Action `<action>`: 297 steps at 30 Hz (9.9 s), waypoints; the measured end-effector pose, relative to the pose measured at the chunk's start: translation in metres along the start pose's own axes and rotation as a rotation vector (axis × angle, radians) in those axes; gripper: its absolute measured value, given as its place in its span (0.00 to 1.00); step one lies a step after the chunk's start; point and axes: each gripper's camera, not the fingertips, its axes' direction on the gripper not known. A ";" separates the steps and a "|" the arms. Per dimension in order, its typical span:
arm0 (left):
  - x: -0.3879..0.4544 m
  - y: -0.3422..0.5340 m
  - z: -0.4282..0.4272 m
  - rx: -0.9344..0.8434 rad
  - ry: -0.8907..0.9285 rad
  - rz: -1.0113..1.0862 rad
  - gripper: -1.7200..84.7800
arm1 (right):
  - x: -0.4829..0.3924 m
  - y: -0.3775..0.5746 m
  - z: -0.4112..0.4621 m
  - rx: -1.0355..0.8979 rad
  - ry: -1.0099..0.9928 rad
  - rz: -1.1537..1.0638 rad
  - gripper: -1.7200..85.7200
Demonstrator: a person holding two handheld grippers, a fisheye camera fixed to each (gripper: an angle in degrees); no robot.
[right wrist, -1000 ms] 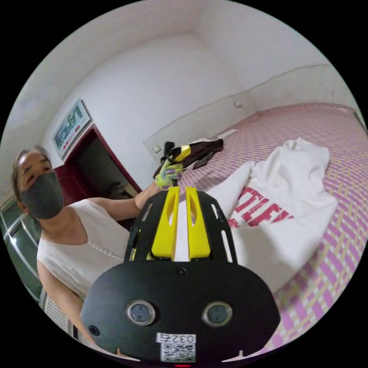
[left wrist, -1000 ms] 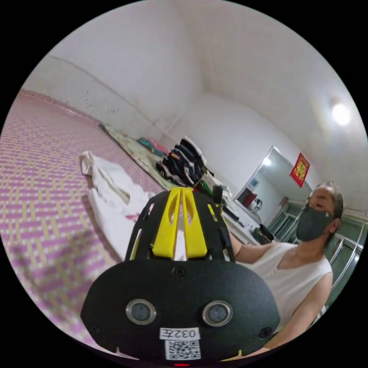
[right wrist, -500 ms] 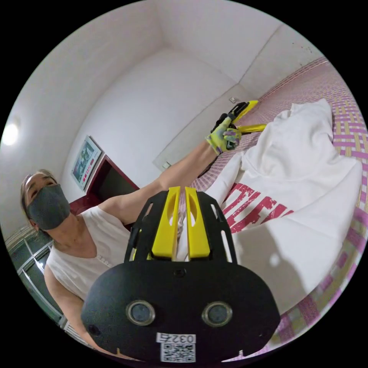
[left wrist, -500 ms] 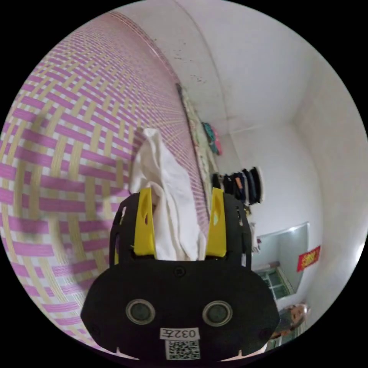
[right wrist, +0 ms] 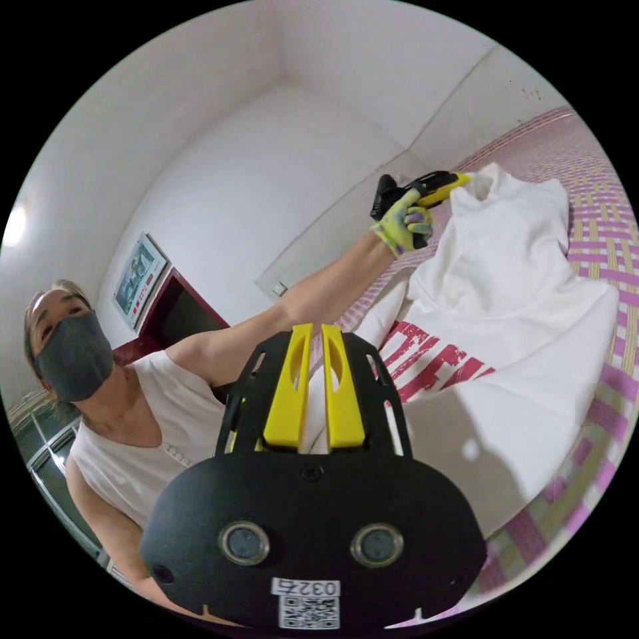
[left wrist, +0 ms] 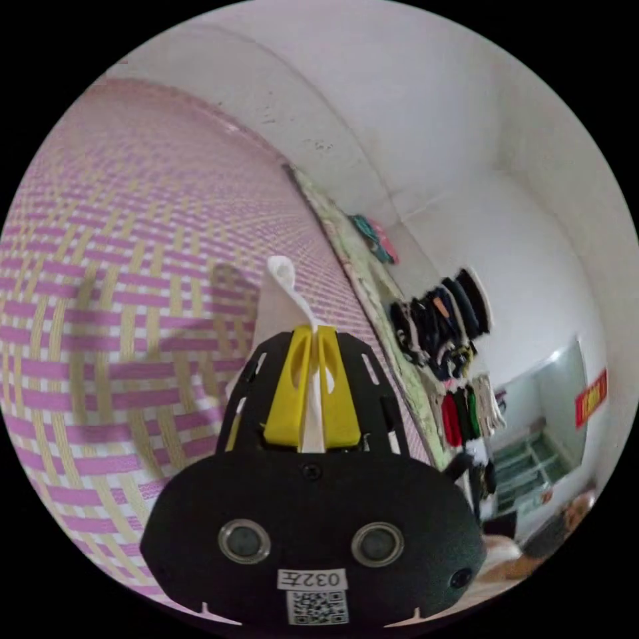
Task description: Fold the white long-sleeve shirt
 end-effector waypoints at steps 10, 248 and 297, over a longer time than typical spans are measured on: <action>0.177 0.227 -0.099 -0.243 -0.121 0.728 0.01 | -0.025 0.049 -0.089 0.598 0.402 0.131 0.02; 0.351 0.624 0.013 -0.461 -1.124 1.596 0.08 | -0.337 0.272 0.194 -0.784 1.447 -1.002 0.05; 0.043 0.164 -0.166 -0.169 0.024 0.152 0.01 | -0.050 -0.047 -0.129 -0.043 0.600 0.078 0.08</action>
